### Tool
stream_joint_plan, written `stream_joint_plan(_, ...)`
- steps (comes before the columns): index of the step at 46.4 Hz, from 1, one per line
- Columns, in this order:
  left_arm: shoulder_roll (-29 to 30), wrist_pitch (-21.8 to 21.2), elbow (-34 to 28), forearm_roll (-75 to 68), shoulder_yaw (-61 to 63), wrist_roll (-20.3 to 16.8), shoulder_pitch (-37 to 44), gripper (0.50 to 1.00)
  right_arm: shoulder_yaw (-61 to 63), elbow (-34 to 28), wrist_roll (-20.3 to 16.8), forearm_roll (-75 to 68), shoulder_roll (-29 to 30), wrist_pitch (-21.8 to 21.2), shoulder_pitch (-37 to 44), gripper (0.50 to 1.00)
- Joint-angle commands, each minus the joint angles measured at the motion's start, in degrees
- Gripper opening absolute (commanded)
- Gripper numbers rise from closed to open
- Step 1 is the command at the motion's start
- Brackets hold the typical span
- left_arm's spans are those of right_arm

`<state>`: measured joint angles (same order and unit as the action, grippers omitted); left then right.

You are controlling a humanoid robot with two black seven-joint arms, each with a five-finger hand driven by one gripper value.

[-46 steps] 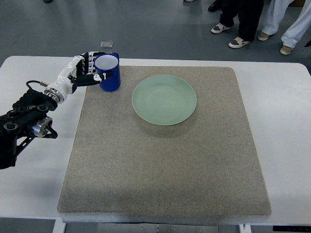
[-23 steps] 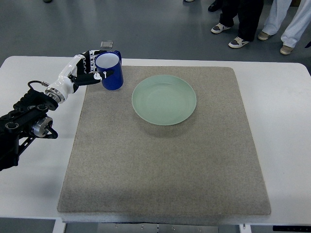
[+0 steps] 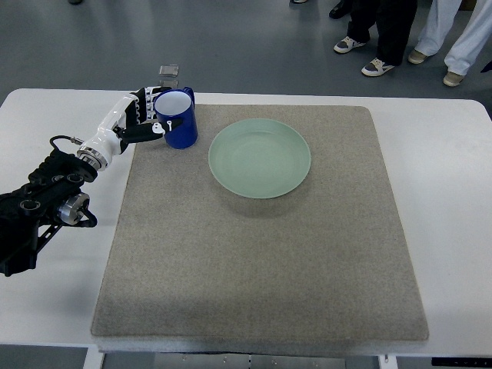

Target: Place cup left of plate with left hand

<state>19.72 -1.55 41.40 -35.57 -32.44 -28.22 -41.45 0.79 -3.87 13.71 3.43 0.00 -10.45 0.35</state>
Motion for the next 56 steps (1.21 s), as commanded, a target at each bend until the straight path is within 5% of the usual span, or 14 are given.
stream_joint_plan(1,-0.30,-0.12,0.00,0.06,0.01,0.00,0.23,0.660,0.00,0.00,0.00,0.00,0.00,-0.01,0.00,0.932)
stream_joint_plan(16,-0.30,-0.12,0.00,0.06,-0.17,0.00,0.32,0.782,0.00,0.00,0.00,0.00,0.00,-0.01,0.00,0.932)
stream_joint_plan(19,-0.30,-0.21,0.00,0.15,-0.43,0.00,0.32,0.880,0.00,0.00,0.00,0.00,0.00,-0.01,0.00,0.932)
stream_joint_plan(25,-0.30,-0.21,0.00,0.15,-0.61,0.00,0.41,0.938,0.00,0.00,0.00,0.00,0.00,-0.01,0.00,0.932)
stream_joint_plan(56,0.76,0.05,1.41,1.38,-5.35,0.00,0.59,0.994,0.00,0.00,0.00,0.00,0.00,-0.01,0.00,0.932)
